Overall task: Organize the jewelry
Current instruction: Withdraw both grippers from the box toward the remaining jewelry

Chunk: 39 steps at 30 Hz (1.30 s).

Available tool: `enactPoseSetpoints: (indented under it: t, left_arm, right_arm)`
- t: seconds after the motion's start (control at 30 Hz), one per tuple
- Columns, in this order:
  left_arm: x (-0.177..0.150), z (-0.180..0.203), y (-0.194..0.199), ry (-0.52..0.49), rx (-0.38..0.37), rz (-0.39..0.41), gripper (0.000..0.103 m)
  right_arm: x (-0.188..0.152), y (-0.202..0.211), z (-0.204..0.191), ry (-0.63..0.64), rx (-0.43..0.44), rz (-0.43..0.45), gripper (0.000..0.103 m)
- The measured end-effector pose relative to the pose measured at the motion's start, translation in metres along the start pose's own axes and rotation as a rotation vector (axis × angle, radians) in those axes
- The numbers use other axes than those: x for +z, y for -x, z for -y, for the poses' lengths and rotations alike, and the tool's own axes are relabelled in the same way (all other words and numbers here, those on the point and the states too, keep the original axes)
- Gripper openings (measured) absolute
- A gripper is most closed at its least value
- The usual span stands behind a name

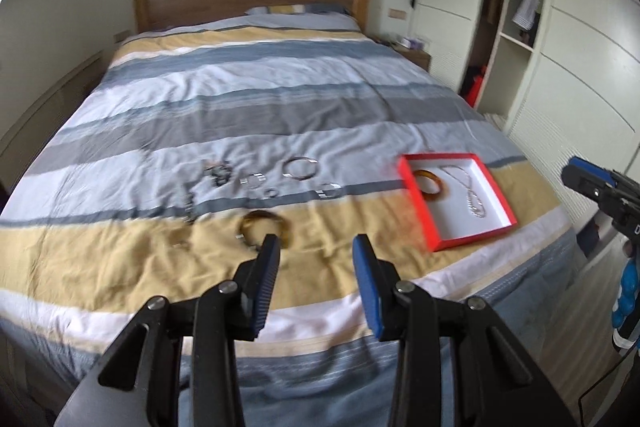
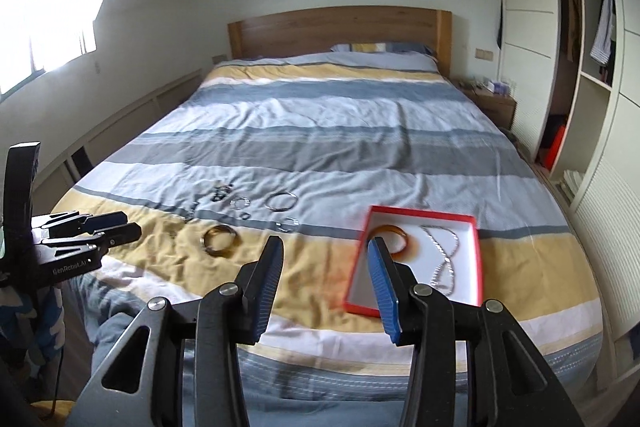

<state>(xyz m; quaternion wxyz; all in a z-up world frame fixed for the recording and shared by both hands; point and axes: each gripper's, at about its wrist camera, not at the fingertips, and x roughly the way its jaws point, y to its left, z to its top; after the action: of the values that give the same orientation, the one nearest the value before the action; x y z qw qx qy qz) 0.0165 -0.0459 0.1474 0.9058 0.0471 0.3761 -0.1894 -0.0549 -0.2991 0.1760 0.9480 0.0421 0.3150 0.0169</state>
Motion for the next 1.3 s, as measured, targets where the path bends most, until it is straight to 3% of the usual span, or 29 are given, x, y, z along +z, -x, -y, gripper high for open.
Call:
enactPoseSetpoints:
  t: [0.33, 0.67, 1.07, 1.3]
  left_arm:
    - [-0.023, -0.085, 0.002, 0.130, 0.083, -0.014, 0.036]
    - [-0.045, -0.140, -0.053, 0.228, 0.145, -0.107, 0.036]
    - [-0.073, -0.161, -0.112, 0.292, 0.158, -0.200, 0.036]
    - [-0.065, -0.177, -0.139, 0.343, 0.110, -0.186, 0.035]
  right_arm:
    - [0.007, -0.020, -0.040, 0.054, 0.048, -0.025, 0.044]
    - [-0.003, -0.092, -0.038, 0.028, 0.079, -0.133, 0.044]
    - [-0.020, -0.166, -0.037, 0.016, 0.131, -0.244, 0.044]
    - [-0.027, -0.219, -0.060, 0.035, 0.214, -0.321, 0.044]
